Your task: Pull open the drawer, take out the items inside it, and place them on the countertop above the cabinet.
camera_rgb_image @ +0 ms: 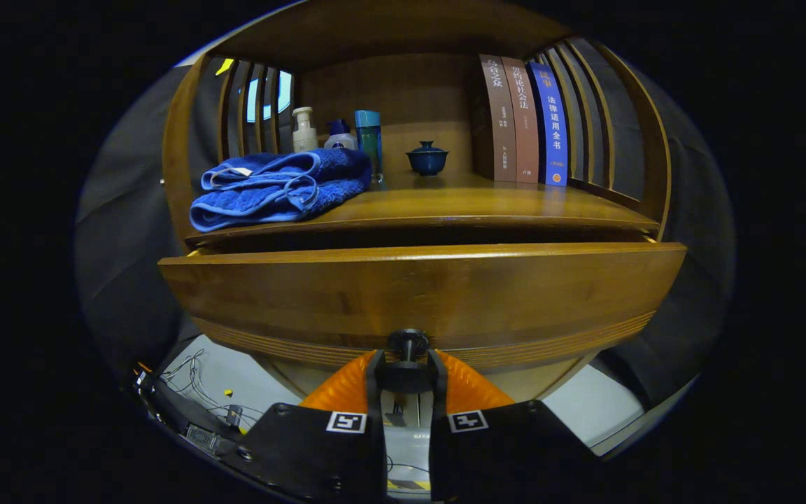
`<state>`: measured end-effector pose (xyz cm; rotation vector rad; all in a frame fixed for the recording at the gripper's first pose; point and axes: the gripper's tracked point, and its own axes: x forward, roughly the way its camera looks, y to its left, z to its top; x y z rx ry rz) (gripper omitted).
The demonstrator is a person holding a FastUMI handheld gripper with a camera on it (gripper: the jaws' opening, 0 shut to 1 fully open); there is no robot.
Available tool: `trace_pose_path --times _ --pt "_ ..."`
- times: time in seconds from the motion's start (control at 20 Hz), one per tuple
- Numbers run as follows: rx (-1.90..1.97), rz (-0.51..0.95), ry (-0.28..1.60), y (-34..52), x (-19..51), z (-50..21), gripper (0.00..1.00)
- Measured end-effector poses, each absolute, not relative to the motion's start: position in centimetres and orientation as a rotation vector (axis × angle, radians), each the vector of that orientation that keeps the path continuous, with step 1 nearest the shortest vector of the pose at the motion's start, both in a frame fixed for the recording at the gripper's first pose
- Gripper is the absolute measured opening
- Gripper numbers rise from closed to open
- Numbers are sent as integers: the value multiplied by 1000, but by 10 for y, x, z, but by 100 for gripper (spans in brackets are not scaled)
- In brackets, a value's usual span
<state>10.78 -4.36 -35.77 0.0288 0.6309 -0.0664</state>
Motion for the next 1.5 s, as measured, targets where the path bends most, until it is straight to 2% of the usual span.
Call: trace_pose_path --times 1.5 --pt "76 -43 791 -24 -55 -349 28"
